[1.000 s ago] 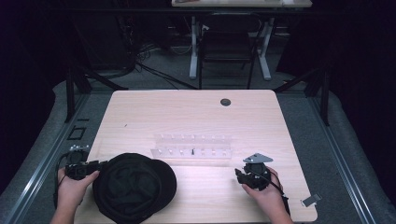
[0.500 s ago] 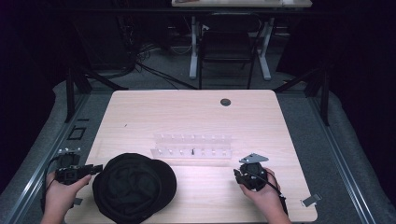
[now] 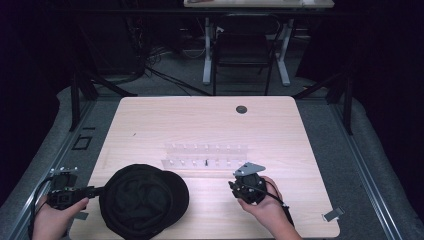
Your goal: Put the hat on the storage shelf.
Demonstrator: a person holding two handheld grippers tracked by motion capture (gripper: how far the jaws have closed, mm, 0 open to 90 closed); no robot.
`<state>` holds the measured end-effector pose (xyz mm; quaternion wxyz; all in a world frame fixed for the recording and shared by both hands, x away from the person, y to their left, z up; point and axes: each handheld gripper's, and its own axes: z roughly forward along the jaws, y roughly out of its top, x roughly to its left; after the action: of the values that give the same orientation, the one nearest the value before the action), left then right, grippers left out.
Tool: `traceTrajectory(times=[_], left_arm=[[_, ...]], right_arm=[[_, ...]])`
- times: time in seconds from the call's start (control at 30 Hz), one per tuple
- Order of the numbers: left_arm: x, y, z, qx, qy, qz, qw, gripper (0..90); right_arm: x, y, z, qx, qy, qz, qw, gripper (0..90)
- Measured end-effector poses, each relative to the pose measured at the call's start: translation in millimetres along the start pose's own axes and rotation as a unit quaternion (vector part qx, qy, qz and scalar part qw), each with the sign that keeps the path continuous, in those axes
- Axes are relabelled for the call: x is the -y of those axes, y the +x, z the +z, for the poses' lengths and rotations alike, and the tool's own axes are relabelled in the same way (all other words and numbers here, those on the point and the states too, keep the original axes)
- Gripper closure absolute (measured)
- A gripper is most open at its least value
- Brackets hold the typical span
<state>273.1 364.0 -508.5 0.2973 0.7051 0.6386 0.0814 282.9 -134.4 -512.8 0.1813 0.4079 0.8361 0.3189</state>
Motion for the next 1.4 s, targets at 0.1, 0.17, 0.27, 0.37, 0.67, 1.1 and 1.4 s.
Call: traceTrajectory(times=[0.1, 0.17, 0.27, 0.37, 0.67, 1.1, 1.4], left_arm=[[4.5, -1.5, 3.3, -0.006, 0.011, 0.007, 0.9999, 53.7], [6.1, -1.1, 4.8, -0.006, 0.017, 0.008, 0.9998, 54.0], [7.8, -0.8, 7.7, -0.005, 0.016, 0.006, 0.9998, 54.4], [9.7, 0.8, 11.0, -0.001, 0.021, -0.001, 0.9998, 57.4], [10.8, 2.8, 14.7, 0.025, 0.038, -0.003, 0.9989, 74.4], [3.3, -7.1, 9.8, 0.021, 0.046, 0.021, 0.9985, 83.6], [1.4, -8.7, 4.7, 0.032, 0.044, 0.019, 0.9983, 83.6]], right_arm=[[-8.2, 10.7, 3.4, -0.024, 0.006, -0.001, 0.9997, 77.3], [-11.8, 15.9, 5.2, -0.031, 0.014, -0.012, 0.9993, 83.6], [-16.8, 25.1, 11.1, -0.033, 0.03, -0.037, 0.9983, 89.8], [-21.2, 32.0, 17.5, -0.041, 0.032, -0.045, 0.9976, 89.9], [-33.2, 49.6, 19.2, -0.08, 0.011, -0.051, 0.9955, 86.9], [-51.7, 79.8, 23.4, -0.134, 0.0, -0.077, 0.988, 89.9], [-45.0, 92.6, 42.0, -0.136, 0.013, -0.09, 0.9865, 90.0]])
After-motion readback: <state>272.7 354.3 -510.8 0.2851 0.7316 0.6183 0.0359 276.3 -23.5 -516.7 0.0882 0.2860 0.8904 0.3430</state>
